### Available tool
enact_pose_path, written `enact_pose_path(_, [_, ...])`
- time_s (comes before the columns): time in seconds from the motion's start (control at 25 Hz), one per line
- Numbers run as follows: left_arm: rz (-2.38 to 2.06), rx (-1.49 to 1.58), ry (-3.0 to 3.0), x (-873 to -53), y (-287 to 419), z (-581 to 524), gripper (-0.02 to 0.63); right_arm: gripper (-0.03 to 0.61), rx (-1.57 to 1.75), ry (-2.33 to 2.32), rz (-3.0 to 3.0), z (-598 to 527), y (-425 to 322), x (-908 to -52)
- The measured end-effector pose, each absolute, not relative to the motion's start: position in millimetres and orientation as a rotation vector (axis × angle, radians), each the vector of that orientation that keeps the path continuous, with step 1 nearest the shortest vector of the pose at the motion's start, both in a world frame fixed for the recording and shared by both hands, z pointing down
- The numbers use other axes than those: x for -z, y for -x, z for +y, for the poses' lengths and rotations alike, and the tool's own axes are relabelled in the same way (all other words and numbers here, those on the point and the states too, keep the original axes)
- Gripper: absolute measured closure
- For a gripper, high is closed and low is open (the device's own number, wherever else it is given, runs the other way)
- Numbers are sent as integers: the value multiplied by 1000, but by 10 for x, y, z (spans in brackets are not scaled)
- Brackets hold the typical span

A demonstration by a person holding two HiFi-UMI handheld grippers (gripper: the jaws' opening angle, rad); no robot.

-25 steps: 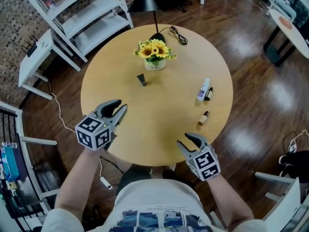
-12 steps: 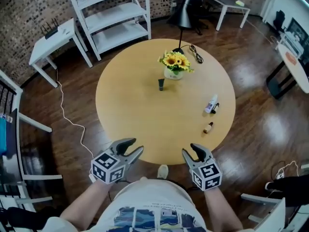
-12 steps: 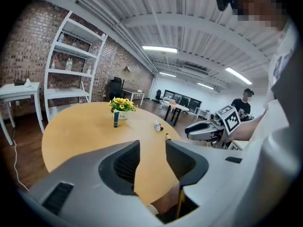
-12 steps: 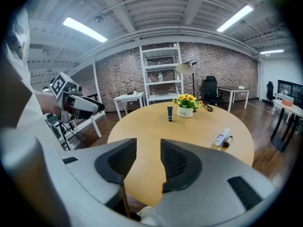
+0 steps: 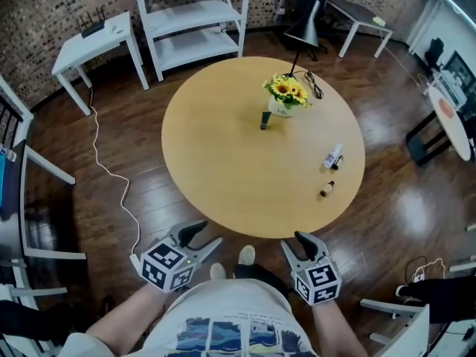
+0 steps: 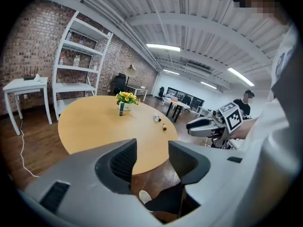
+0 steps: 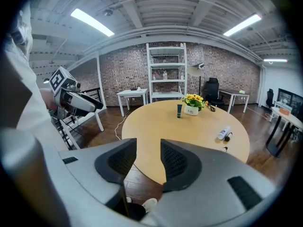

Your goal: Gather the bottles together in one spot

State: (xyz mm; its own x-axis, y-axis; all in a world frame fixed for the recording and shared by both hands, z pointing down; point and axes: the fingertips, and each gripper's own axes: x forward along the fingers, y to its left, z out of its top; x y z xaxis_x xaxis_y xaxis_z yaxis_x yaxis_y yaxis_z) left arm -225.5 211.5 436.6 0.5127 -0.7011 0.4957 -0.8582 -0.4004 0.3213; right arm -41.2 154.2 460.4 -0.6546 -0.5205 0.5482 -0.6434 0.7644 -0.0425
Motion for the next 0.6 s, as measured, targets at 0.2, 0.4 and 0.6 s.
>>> enact_pose_path(0.2, [-1283, -369, -2194, -4355, 2252, 2298, 431, 393, -304, -840, -2422, 1797, 457, -4664])
enact_pose_path(0.4, [-1275, -265, -2203, -4292, 2283, 2359, 426, 393, -293, -849, -2416, 1875, 461, -4638])
enact_pose_path(0.6, [-1279, -265, -2227, -4306, 2241, 2290, 426, 393, -312, -892, -2393, 1834, 306, -4716])
